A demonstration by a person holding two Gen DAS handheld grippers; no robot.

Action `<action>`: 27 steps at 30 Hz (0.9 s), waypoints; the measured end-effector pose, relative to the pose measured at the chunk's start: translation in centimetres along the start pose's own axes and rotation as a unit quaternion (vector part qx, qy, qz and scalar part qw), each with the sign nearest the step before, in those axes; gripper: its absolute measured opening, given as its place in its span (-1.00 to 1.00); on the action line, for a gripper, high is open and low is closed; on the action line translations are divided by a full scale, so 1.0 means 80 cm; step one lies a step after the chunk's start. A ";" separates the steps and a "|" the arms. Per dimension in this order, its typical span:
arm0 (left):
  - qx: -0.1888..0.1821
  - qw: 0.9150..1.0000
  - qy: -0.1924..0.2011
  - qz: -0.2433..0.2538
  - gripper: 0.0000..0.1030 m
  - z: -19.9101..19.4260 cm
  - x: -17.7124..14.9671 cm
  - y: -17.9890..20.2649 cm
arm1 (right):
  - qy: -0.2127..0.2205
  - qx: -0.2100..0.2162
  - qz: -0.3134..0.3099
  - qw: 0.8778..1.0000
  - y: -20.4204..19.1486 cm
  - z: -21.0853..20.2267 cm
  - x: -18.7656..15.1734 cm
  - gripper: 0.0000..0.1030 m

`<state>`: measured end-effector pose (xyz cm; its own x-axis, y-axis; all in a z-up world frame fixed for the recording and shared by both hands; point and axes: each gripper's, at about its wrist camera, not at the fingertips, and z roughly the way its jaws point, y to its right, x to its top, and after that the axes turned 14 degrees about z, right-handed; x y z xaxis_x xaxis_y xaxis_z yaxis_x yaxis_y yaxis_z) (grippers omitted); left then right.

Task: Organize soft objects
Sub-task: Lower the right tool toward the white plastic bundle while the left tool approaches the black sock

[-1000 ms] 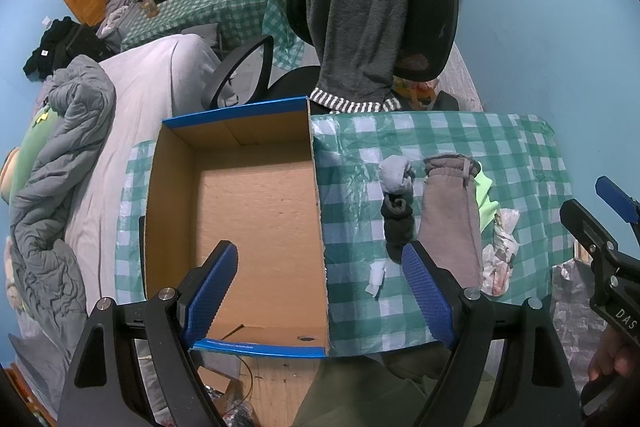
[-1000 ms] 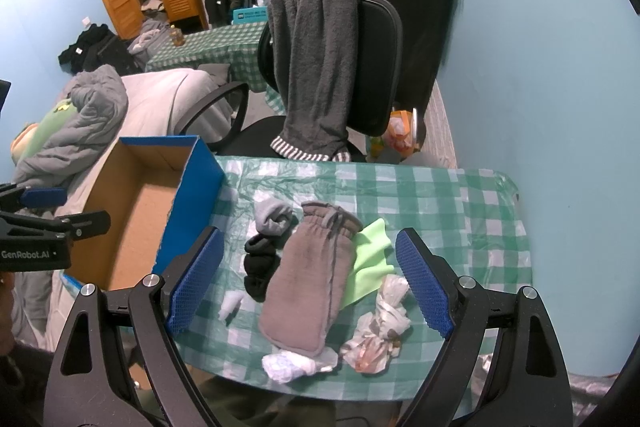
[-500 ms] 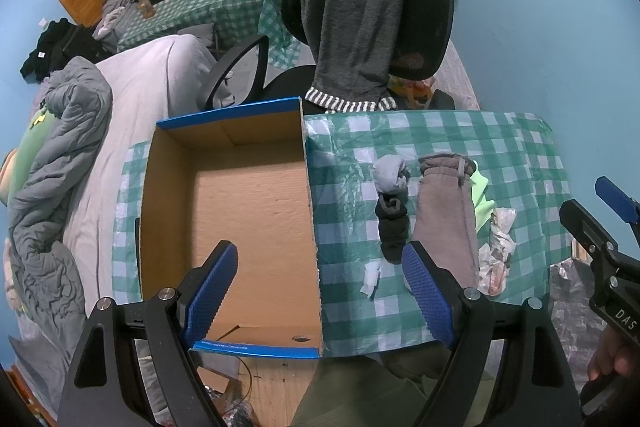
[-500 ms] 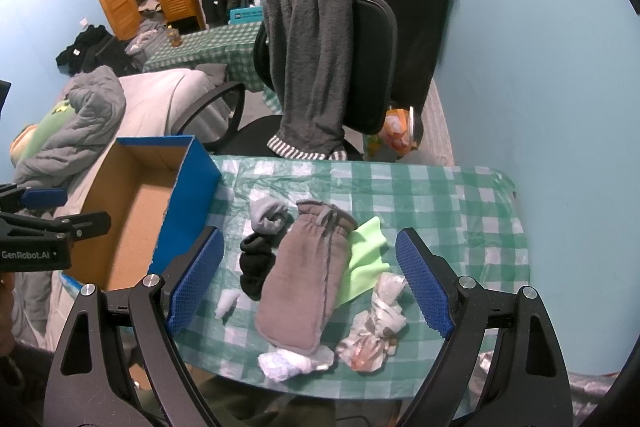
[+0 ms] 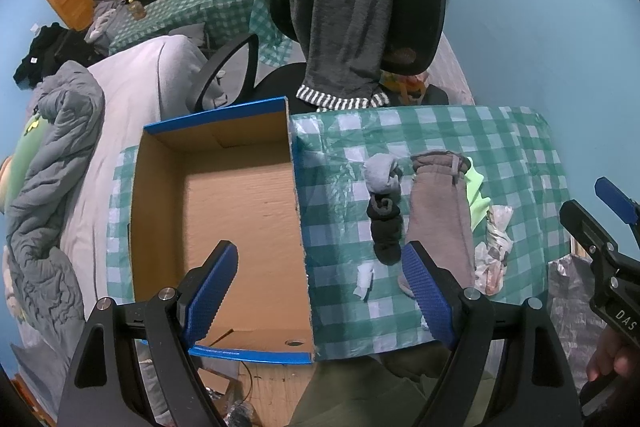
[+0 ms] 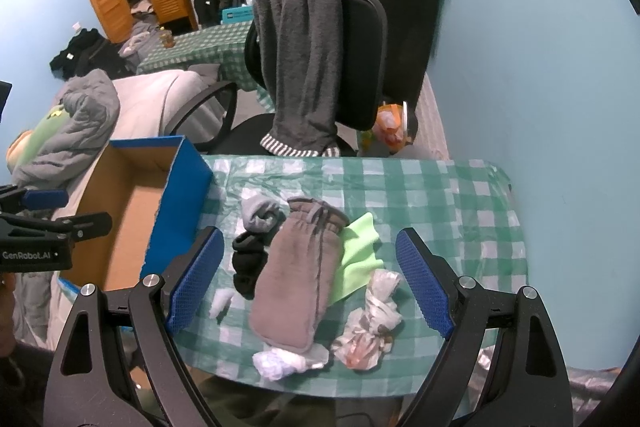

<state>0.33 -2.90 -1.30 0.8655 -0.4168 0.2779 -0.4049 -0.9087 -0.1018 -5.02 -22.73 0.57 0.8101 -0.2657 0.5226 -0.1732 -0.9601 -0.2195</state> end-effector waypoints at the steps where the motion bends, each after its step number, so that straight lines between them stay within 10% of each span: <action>1: -0.002 1.000 -0.001 0.000 0.66 0.001 0.000 0.000 | -0.001 -0.001 0.002 1.000 0.002 0.001 -0.001 0.70; 27: -0.039 0.996 -0.066 0.053 0.66 0.109 0.021 0.059 | -0.076 -0.050 0.103 0.991 0.121 0.063 -0.044 0.70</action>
<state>2.42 -8.12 -9.64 0.8462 -0.5139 0.1410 -0.5125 -0.8573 -0.0487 -6.74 -30.67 -7.53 0.8256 -0.4474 0.3439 -0.3912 -0.8930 -0.2226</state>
